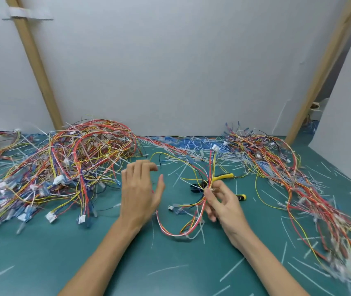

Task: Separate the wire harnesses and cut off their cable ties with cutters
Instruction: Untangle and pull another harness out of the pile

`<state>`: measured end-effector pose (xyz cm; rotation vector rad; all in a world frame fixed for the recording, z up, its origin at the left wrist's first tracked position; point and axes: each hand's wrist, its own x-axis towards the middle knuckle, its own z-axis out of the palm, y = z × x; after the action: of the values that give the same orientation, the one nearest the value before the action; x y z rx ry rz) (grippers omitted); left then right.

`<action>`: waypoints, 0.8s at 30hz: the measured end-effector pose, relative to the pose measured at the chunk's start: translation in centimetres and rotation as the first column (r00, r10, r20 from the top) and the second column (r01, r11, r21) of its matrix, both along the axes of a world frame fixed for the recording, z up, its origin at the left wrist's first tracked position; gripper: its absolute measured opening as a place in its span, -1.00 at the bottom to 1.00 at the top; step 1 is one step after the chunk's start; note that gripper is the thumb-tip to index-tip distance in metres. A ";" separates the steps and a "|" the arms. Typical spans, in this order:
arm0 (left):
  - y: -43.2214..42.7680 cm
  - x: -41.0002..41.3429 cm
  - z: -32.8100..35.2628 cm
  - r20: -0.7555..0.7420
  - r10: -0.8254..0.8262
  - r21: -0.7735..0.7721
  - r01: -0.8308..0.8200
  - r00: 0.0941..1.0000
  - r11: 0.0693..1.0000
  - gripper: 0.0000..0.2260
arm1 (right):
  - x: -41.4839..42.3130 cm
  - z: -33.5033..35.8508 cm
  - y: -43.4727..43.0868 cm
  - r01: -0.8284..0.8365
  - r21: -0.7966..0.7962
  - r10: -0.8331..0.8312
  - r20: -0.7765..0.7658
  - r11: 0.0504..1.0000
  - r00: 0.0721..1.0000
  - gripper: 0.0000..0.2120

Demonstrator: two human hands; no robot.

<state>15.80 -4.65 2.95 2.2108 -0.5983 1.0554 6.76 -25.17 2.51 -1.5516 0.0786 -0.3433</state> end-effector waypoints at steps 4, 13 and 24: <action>-1.6 -1.1 1.6 0.004 -0.096 -0.001 0.096 0.995 0.995 -0.69 | 0.0 0.2 0.0 0.009 -0.048 -0.009 -0.003 0.999 1.000 -0.90; -4.0 -3.1 1.8 -0.182 -0.195 -0.262 0.144 0.964 0.954 -0.89 | 0.0 0.1 -0.1 0.014 -0.002 -0.014 0.011 1.000 1.000 -0.90; -2.3 -3.5 2.9 -0.488 -0.620 -0.572 0.311 0.614 0.759 -0.92 | 0.1 -0.3 -0.1 0.117 0.059 -0.118 0.013 0.991 0.993 -0.80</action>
<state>12.30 -6.99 5.82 1.6862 -0.5151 0.0563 6.83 -25.31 2.26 -1.4901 0.1661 -0.4429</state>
